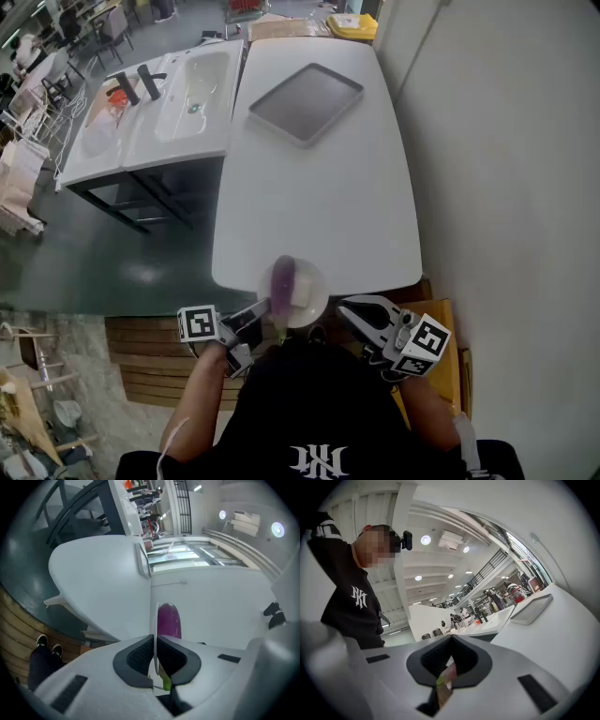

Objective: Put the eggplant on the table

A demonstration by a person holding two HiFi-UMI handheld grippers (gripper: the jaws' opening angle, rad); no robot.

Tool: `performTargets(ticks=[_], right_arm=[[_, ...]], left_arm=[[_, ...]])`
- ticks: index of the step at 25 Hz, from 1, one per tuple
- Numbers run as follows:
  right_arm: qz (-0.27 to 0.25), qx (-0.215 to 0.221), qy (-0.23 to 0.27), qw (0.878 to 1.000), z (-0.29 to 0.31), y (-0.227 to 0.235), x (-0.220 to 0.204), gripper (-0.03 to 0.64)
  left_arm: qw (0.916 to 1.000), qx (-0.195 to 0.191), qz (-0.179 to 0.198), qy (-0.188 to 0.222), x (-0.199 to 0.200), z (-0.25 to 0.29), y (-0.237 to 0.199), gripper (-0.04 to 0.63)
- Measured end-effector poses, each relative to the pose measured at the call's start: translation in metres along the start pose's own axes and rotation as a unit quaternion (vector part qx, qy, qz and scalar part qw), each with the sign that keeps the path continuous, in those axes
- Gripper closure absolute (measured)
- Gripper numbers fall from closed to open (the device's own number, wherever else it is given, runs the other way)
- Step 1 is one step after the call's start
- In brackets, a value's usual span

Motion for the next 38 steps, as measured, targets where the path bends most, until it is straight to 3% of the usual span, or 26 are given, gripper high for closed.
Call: performTargets(ticks=[8, 13, 18, 22, 30, 38], right_arm=[[-0.019, -0.048, -0.005, 0.999, -0.007, 0.003, 0.002, 0.614], [0.008, -0.086, 0.025, 0.996, -0.023, 0.008, 0.002, 0.612], [0.002, -0.137, -0.004, 0.991, -0.027, 0.021, 0.003, 0.607], [0.01, -0.133, -0.009, 0.991, -0.016, 0.031, -0.003, 0.523], [0.045, -0.148, -0.044, 0.987, 0.007, 0.049, -0.015, 0.523], [0.062, -0.112, -0.075, 0.989, 0.022, 0.099, -0.012, 0.484]], left_arm=[[0.9999, -0.001, 0.009, -0.013, 0.007, 0.002, 0.003, 0.58], [0.9998, -0.007, 0.014, -0.014, 0.007, 0.004, 0.009, 0.58], [0.9995, 0.0, 0.02, -0.024, 0.012, 0.002, 0.016, 0.58], [0.9995, -0.003, 0.018, -0.027, 0.022, 0.001, 0.016, 0.58], [0.9994, 0.002, 0.017, -0.03, 0.04, 0.005, 0.022, 0.58], [0.9996, -0.005, 0.026, -0.012, 0.058, 0.037, 0.04, 0.58]])
Point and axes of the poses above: the fingertips, and each gripper's own axes: z forward along the fingers, y to its right, x out of its top, the point moved 10 cm from there along -z, backward along the fingers, and after that the axes turned 12 degrees about -z, right-handed, at the moved point
